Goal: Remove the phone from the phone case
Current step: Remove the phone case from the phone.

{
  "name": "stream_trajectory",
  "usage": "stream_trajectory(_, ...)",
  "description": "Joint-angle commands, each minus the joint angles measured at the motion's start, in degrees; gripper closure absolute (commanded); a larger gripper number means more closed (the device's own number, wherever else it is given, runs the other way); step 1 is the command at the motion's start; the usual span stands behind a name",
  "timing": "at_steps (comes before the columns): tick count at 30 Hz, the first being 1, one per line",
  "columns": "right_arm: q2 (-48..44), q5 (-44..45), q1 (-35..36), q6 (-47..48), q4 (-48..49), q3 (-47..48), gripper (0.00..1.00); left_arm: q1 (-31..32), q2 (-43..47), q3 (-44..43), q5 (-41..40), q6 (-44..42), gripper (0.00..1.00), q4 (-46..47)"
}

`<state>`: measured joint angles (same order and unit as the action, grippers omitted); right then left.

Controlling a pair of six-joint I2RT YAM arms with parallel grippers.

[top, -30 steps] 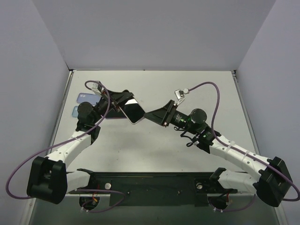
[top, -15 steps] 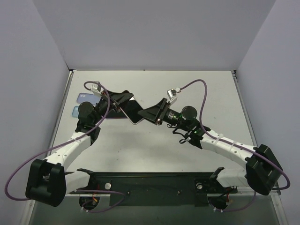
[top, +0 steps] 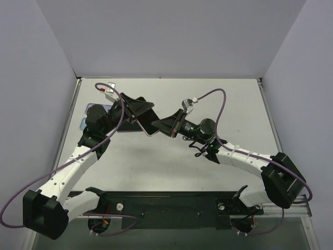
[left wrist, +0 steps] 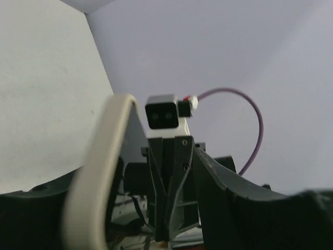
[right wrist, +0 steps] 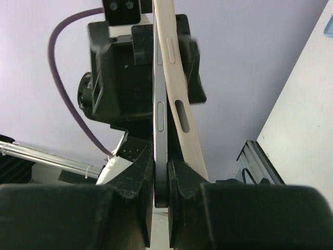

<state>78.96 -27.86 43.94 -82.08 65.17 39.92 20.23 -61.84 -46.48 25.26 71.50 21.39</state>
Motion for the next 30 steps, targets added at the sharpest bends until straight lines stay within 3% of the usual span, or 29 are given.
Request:
stream_trajectory(1,-2.84,0.08,0.89,0.17,3.22,0.25,1.0,5.0,2.86,-0.91,8.85,-6.99,0.34,-5.48)
stream_trajectory(5,-5.74,0.61,-0.78,2.01,1.11,-0.54,1.0,5.52,6.73,4.8,7.0,-2.88,0.34,0.73)
stream_trajectory(8,-7.93,1.13,-2.1,2.89,-0.12,-1.42,1.0,7.62,10.5,9.03,2.97,0.21,0.44,6.37)
stream_trajectory(11,-9.61,1.84,-3.25,3.51,-1.18,-2.04,1.0,9.91,12.53,10.97,0.33,-0.57,0.51,5.34)
stream_trajectory(15,-10.66,1.93,-3.69,3.77,-2.41,-1.78,1.0,11.15,11.58,11.06,0.14,-1.46,0.52,4.45)
stream_trajectory(21,-12.16,3.33,-3.87,2.63,-3.9,-2.39,1.0,12.73,8.94,10.88,2.43,-0.58,0.65,9.55)
stream_trajectory(26,-12.34,3.51,-4.13,-0.26,-3.73,-2.39,1.0,12.99,8.76,8.26,3.57,-5.23,0.71,5.96)
stream_trajectory(30,-12.42,4.56,-4.66,-3.16,-3.47,-3.18,1.0,13.08,8.93,6.75,4.8,-10.15,0.67,2.7)
